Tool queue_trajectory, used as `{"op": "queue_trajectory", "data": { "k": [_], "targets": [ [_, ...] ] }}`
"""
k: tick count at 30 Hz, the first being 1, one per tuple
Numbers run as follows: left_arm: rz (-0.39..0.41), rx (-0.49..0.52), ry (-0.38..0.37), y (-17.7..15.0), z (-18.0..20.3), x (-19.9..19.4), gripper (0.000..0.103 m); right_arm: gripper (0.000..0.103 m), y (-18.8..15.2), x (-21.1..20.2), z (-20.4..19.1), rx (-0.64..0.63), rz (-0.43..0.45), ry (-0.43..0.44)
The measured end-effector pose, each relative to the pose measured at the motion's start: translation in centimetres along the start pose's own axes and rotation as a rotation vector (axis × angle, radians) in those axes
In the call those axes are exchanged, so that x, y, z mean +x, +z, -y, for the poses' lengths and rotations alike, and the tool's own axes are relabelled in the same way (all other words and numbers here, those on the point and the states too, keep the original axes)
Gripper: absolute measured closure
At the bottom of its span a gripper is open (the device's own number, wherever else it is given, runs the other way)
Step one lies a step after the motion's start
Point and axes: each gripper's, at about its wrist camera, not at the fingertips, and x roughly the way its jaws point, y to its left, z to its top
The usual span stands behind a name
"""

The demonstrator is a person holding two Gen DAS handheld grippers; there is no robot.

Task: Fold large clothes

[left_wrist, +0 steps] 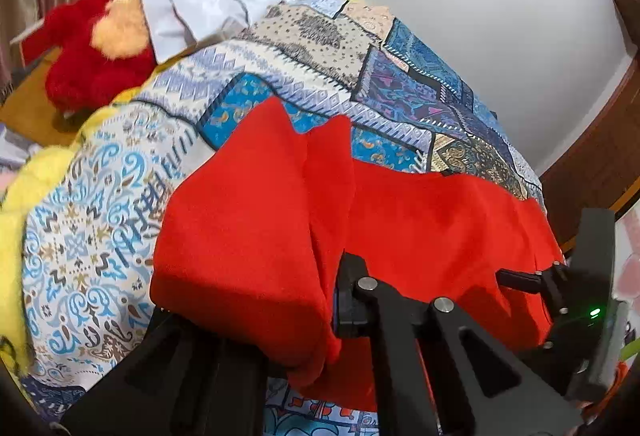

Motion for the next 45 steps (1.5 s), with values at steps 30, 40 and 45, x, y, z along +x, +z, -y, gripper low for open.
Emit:
{"op": "queue_trajectory", "data": {
  "k": [30, 40, 45],
  "targets": [
    [-0.266, 0.709, -0.208, -10.9, 34.5, 4.7, 0.098, 0.000, -25.0, -18.7, 25.2, 0.710, 0.249, -0.151],
    [-0.393, 0.755, -0.299, -11.9, 31.6, 0.9, 0.069, 0.000, -26.0, -18.8, 24.0, 0.713, 0.250, -0.102],
    [-0.336, 0.701, -0.315, -9.7, 29.4, -2.7, 0.064, 0.000, -23.2, -19.5, 22.6, 0.671, 0.292, -0.052]
  ]
}}
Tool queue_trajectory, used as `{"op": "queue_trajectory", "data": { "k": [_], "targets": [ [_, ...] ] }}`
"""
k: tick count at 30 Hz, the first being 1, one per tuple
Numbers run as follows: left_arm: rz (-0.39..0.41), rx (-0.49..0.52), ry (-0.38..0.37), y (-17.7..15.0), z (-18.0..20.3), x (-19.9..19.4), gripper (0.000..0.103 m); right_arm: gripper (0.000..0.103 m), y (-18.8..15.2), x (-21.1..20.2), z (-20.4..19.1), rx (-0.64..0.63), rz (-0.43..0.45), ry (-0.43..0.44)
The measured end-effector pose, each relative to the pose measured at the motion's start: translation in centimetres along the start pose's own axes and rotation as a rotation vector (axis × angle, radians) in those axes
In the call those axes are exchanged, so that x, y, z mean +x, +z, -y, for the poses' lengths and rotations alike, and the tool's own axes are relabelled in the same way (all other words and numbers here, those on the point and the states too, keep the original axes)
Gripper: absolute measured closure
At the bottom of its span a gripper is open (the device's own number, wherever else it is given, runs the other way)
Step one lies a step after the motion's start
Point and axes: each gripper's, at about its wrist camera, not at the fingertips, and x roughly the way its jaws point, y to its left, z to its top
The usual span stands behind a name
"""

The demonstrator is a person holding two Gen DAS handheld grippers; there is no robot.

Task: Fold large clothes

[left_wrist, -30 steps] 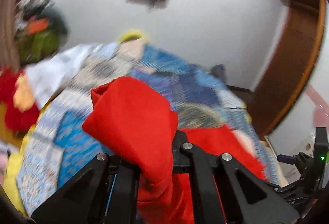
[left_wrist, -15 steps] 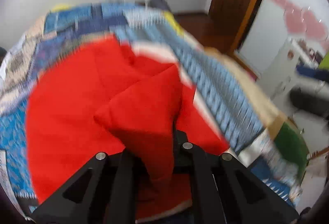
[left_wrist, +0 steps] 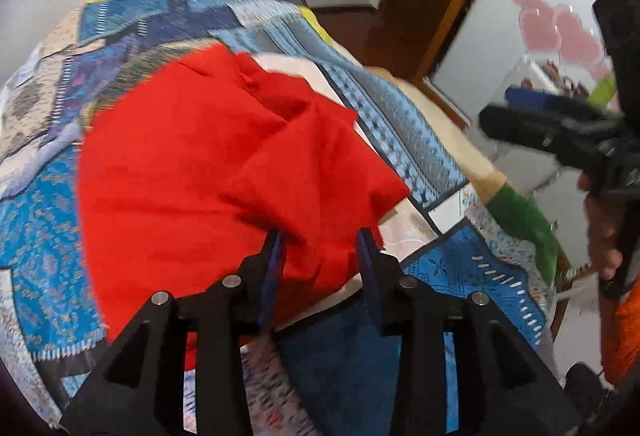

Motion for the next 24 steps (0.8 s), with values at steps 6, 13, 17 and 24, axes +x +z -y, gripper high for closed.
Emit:
{"op": "queue_trajectory", "data": {
  "k": [6, 13, 17, 24],
  "targets": [
    [0.144, -0.076, 0.147, -0.2, -5.4, -5.9, 0.047, 0.000, 1.8, 1.6, -5.0, -0.056, -0.013, 0.122],
    [0.066, -0.196, 0.294, -2.7, -12.6, -3.6, 0.045, 0.000, 2.6, 9.5, -9.0, -0.040, -0.185, 0.200],
    [0.004, -0.213, 0.292, -4.9, -13.7, -0.3, 0.044, 0.000, 2.3, 14.9, -9.6, 0.057, -0.307, 0.255],
    [0.031, -0.211, 0.320, -5.2, -14.0, 0.5, 0.042, 0.041, 2.9, 18.2, -11.7, 0.000, -0.308, 0.173]
  ]
}}
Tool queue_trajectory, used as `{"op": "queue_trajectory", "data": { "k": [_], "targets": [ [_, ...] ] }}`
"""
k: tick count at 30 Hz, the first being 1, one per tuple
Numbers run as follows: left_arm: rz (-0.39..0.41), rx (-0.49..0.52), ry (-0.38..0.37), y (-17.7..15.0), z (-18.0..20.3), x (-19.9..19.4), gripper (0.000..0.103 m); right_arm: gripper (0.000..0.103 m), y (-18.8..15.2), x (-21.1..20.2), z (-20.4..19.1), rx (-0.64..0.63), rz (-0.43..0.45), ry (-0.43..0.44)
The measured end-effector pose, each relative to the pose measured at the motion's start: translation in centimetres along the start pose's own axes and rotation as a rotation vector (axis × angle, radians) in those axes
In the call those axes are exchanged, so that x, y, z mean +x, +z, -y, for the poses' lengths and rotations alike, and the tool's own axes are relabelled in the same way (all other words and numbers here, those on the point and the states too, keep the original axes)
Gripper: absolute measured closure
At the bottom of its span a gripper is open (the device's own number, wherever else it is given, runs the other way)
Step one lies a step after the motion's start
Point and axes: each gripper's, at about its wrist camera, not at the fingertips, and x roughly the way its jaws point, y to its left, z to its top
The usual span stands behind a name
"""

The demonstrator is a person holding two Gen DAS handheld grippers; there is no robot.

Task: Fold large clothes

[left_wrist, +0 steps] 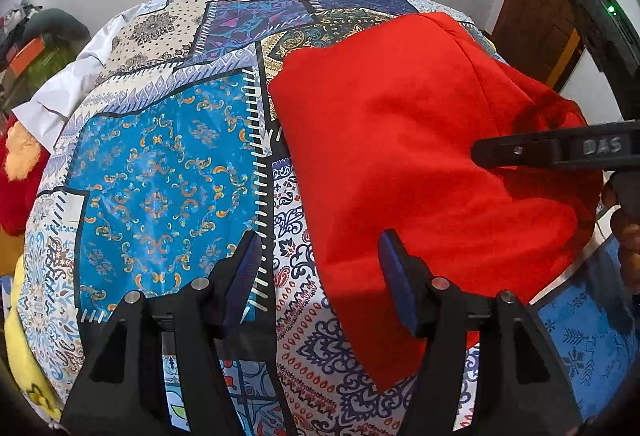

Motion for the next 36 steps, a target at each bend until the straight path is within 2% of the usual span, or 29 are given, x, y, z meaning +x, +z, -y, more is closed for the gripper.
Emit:
{"op": "queue_trajectory", "data": {
  "k": [1, 2, 3, 4, 5, 10, 13, 16, 19, 22, 24, 26, 27, 28, 31, 34, 36],
  "targets": [
    [-0.001, -0.003, -0.002, -0.1, 0.0, 0.0, 0.042, 0.060, 0.2, -0.2, -0.4, -0.018, 0.008, -0.010],
    [-0.003, -0.005, -0.003, -0.2, 0.0, -0.2, 0.042, 0.075, 0.5, -0.6, -0.7, -0.028, 0.011, -0.009],
    [-0.003, -0.006, -0.001, -0.2, -0.1, -0.3, 0.042, 0.080, 0.6, -1.1, -0.9, -0.029, 0.022, -0.011],
    [-0.001, -0.006, 0.003, 0.0, -0.1, -0.3, 0.043, 0.090, 0.8, -1.7, -1.0, -0.036, 0.035, -0.011],
    [0.001, -0.003, 0.009, 0.1, -0.2, -0.6, 0.043, 0.093, 0.9, -2.5, -1.2, -0.036, 0.058, -0.004],
    [0.056, -0.004, 0.005, 1.3, 0.2, -3.6, 0.043, 0.096, 1.1, -8.5, -1.9, -0.073, 0.199, 0.018],
    [0.111, -0.002, -0.011, 2.5, 0.8, -6.0, 0.043, 0.098, 1.0, -11.7, -2.3, -0.106, 0.265, -0.016],
    [0.166, 0.003, -0.049, 4.1, 1.8, -8.3, 0.042, 0.098, 0.2, -13.7, -1.6, -0.135, 0.289, -0.045],
    [0.174, 0.008, -0.076, 5.1, 2.7, -8.7, 0.042, 0.098, -1.1, -14.6, -0.2, -0.146, 0.292, -0.087],
    [0.121, -0.020, -0.125, 5.3, 3.5, -7.0, 0.042, 0.098, -2.8, -14.4, 2.3, -0.123, 0.260, -0.123],
    [0.046, -0.027, -0.178, 4.9, 4.5, -4.8, 0.042, 0.098, -3.8, -13.7, 4.0, -0.107, 0.241, -0.149],
    [-0.021, 0.004, -0.190, 4.0, 6.1, -2.4, 0.042, 0.098, -4.6, -12.4, 6.1, -0.084, 0.206, -0.182],
    [-0.029, 0.025, -0.178, 3.6, 6.8, -1.7, 0.038, 0.098, -4.9, -11.5, 7.1, -0.073, 0.185, -0.201],
    [-0.024, 0.062, -0.132, 3.0, 7.9, -0.9, 0.031, 0.098, -5.3, -10.6, 7.8, -0.067, 0.169, -0.216],
    [-0.005, 0.148, -0.055, 1.7, 10.1, 0.4, 0.021, 0.098, -6.4, -7.2, 9.4, -0.090, 0.116, -0.263],
    [0.005, 0.153, -0.055, 1.2, 10.3, 0.7, 0.019, 0.098, -7.5, -5.5, 9.4, -0.136, 0.099, -0.304],
    [-0.016, 0.113, -0.089, 1.3, 9.5, 1.0, 0.018, 0.097, -7.9, -5.4, 9.2, -0.157, 0.116, -0.321]
  ]
}}
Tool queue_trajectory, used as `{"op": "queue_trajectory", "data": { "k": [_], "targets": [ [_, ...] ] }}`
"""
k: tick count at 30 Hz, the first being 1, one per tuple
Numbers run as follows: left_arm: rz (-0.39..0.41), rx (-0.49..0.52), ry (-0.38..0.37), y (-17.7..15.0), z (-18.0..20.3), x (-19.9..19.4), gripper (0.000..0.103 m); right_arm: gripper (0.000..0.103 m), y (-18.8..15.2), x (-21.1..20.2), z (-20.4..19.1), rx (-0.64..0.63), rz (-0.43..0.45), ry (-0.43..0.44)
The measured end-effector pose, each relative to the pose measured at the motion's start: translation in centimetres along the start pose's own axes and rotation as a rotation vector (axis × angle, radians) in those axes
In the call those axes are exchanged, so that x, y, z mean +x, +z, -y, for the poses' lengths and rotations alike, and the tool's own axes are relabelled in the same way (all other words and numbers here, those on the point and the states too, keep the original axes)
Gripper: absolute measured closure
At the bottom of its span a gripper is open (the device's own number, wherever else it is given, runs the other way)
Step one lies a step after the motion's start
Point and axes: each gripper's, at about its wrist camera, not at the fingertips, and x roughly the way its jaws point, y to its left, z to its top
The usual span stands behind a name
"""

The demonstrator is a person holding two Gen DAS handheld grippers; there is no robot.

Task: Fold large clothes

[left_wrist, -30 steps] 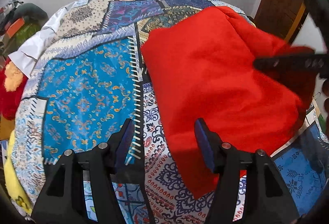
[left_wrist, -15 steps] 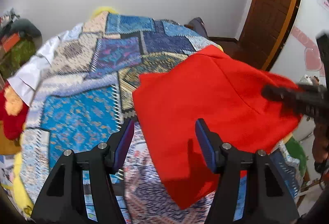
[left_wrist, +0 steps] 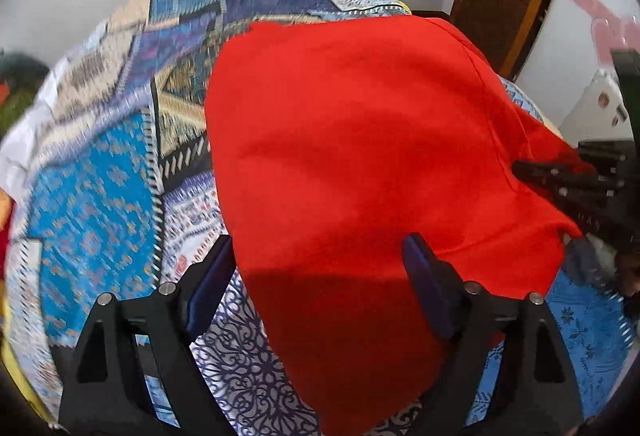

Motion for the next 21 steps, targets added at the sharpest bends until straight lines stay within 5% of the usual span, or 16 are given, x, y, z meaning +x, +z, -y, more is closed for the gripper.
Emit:
{"op": "queue_trajectory", "data": {
  "k": [4, 7, 14, 18, 21],
  "targets": [
    [-0.054, -0.101, -0.102, -0.3, -2.0, 0.8, 0.016, 0.097, 0.0, 0.1, 0.8, 0.001, -0.031, 0.037],
    [-0.043, -0.077, -0.093, -0.9, -1.5, 0.3, 0.016, 0.096, -0.6, -0.6, 1.2, -0.004, -0.045, 0.062],
    [-0.022, -0.019, -0.027, -2.0, -0.1, -1.0, 0.016, 0.054, -2.1, -3.7, 2.3, -0.024, 0.004, -0.081],
    [-0.022, -0.008, -0.010, -2.1, 0.1, -1.2, 0.016, 0.053, -1.0, -7.1, 2.6, 0.044, 0.059, 0.008],
    [-0.014, 0.016, 0.016, -2.3, 0.5, -1.7, 0.016, 0.024, -0.1, -8.1, 0.6, 0.040, 0.084, 0.078]
  ]
}}
